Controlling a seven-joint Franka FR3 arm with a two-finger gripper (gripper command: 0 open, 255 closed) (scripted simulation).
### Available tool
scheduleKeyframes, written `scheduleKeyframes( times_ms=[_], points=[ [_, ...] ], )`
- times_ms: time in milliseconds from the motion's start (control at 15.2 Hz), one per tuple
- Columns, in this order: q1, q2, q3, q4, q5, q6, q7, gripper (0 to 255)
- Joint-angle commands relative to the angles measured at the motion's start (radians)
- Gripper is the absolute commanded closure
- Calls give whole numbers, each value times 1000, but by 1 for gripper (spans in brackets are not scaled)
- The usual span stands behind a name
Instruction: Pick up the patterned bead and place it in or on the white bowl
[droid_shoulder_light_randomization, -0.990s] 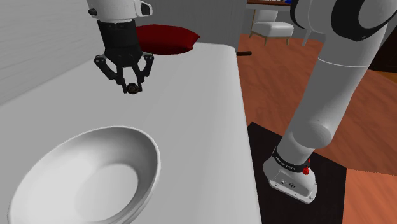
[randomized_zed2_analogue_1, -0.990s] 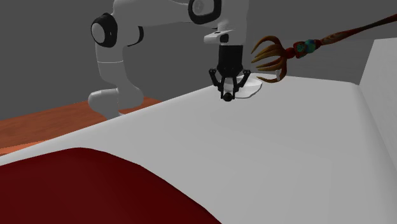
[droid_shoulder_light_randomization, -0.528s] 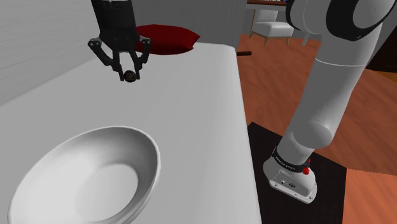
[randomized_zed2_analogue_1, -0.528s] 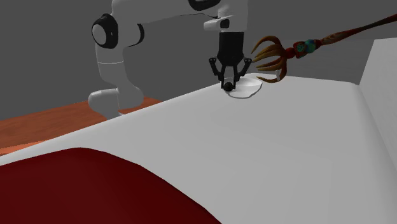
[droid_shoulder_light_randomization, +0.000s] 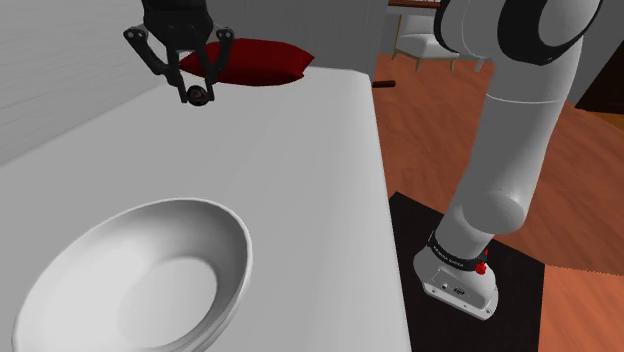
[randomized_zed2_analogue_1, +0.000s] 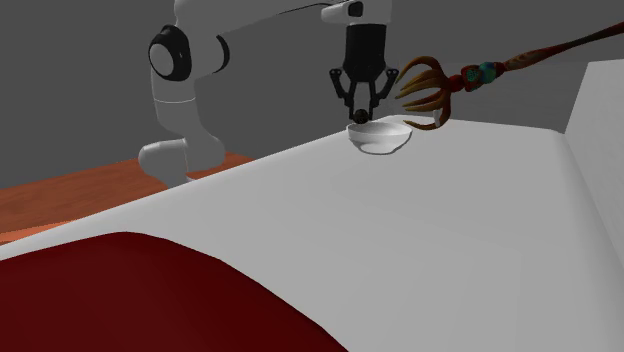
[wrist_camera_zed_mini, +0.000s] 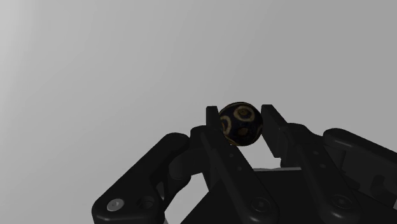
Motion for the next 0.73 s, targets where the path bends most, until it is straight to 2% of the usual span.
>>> scheduleKeyframes(
  times_ms=[0, 330, 660],
  points=[
    [8, 12, 1, 41, -9, -32, 3, 255],
    [90, 16, 43, 46, -19, -39, 122, 255],
    [199, 60, 82, 97, -57, -63, 253, 255]
  ],
)
